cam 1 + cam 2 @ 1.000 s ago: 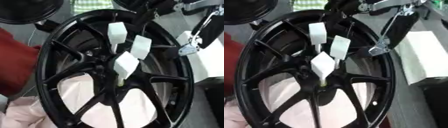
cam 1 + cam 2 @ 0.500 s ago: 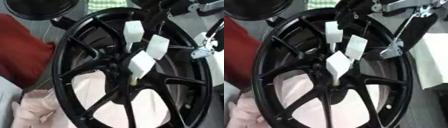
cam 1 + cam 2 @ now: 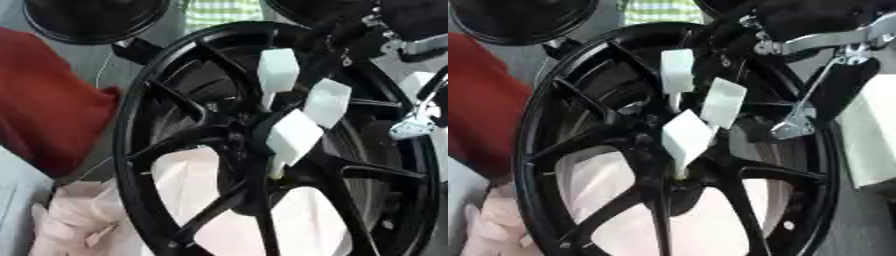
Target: Pull the pin out of the wheel hub.
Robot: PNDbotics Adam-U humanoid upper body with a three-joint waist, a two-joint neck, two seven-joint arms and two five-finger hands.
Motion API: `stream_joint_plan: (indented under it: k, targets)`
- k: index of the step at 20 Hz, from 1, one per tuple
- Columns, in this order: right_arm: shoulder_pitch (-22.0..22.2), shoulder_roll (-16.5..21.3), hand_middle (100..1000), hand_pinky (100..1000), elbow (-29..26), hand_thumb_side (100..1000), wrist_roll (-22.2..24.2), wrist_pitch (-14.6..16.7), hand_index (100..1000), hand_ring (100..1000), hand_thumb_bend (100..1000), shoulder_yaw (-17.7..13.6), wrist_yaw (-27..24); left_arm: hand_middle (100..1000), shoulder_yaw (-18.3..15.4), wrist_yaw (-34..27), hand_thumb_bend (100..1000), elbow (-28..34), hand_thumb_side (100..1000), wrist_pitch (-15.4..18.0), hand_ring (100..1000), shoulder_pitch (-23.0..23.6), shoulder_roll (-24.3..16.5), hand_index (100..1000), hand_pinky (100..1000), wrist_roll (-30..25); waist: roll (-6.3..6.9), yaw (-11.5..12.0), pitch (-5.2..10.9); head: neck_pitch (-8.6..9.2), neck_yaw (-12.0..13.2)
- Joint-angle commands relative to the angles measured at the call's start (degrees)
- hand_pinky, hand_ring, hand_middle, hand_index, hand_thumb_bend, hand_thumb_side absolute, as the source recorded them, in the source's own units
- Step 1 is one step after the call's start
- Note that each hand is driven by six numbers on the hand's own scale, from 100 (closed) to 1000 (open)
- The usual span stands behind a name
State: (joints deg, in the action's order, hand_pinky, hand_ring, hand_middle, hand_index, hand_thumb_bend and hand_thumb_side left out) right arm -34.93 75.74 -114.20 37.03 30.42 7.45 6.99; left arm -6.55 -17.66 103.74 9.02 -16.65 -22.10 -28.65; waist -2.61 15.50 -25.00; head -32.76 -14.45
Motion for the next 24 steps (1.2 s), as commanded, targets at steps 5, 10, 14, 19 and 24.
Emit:
stream_joint_plan:
  k: [5,10,14,19,24]
  targets:
    - [0.9,2.7,779,944,-0.4,480,-0.6,1.5,867,940,357,-1.5,1.5,482,-0.1,0.4,100,1.0,787,0.0,565,-0.4,-0.7,710,556,-0.3,0.17,0.2,0.28,1.00,0.0]
    - [0.9,2.5,782,939,-0.4,471,-1.7,1.1,869,926,350,-1.5,1.5,483,0.0,0.6,100,0.9,791,-0.1,565,-0.4,-0.6,711,555,-0.6,0.16,0.3,0.22,1.13,-0.2]
    - [0.7,2.4,788,935,-0.4,482,-2.9,0.7,873,916,357,-1.5,1.5,484,0.0,0.7,100,1.0,793,-0.2,564,-0.4,-0.6,711,555,-0.6,0.11,0.3,0.14,1.25,-0.3]
    - [1.1,2.4,791,936,-0.4,529,-4.4,0.4,863,930,383,-1.5,2.6,484,0.0,0.9,100,1.0,798,-0.3,563,-0.2,-0.6,711,554,-0.7,0.00,0.4,0.04,1.42,-0.6]
    - [2.0,2.6,784,936,-0.4,568,-6.0,0.3,851,932,388,-1.6,4.2,484,0.0,1.1,100,1.0,799,-0.3,562,-0.2,-0.6,711,553,-0.8,-0.08,0.4,-0.10,1.52,-0.7]
